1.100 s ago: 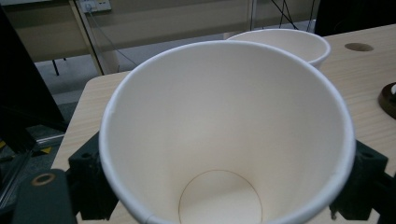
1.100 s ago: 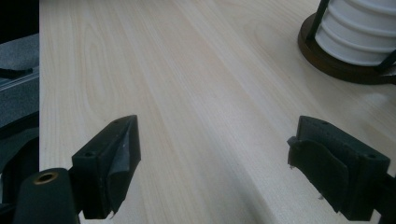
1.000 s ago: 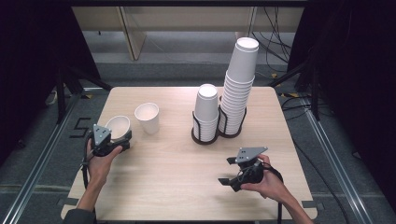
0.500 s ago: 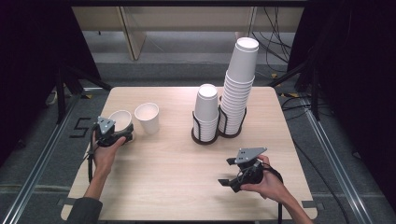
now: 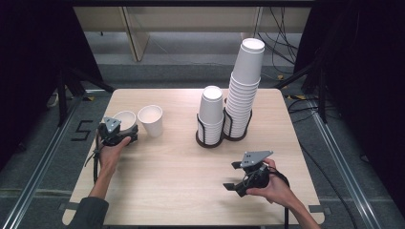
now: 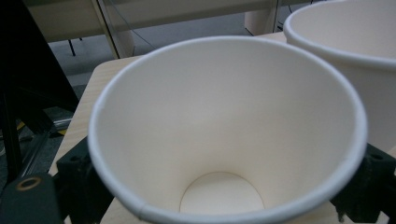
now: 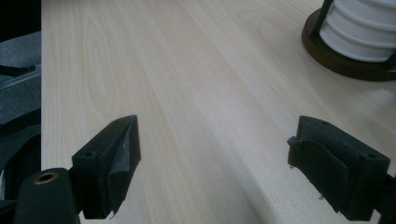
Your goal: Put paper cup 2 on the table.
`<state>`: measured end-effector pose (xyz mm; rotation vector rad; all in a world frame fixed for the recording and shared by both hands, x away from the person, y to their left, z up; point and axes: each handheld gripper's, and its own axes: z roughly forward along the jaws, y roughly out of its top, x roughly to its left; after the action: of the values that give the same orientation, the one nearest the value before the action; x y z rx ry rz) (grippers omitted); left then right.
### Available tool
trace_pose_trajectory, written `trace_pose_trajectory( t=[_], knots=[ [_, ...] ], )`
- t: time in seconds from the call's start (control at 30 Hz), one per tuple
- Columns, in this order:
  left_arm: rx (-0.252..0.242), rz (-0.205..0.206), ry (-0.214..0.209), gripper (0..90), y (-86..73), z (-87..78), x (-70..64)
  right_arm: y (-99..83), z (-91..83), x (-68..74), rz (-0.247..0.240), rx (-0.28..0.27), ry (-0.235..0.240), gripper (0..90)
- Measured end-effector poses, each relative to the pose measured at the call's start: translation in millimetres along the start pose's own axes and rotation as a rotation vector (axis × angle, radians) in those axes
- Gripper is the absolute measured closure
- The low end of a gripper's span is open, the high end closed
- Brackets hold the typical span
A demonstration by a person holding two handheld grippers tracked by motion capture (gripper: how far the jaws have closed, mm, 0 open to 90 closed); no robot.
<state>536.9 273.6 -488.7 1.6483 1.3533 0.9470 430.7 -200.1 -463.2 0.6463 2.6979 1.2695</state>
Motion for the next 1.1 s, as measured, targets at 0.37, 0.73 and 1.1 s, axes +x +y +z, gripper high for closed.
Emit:
trace_pose_trajectory(
  t=[0.37, 0.73, 1.1],
  knots=[
    [0.079, -0.011, -0.032, 14.4, -11.7, 0.8, 2.2, -0.5, 0.2, -0.3, -0.007, -0.001, 0.003, 16.4],
    [0.074, -0.043, -0.054, 14.4, -23.5, -12.6, 2.3, -1.7, -0.9, -0.4, 0.007, 0.008, 0.011, 16.4],
    [0.083, -0.068, -0.084, 14.4, -26.1, -33.7, -2.8, -3.3, -1.4, -1.3, -0.001, 0.002, -0.003, 16.4]
  ],
)
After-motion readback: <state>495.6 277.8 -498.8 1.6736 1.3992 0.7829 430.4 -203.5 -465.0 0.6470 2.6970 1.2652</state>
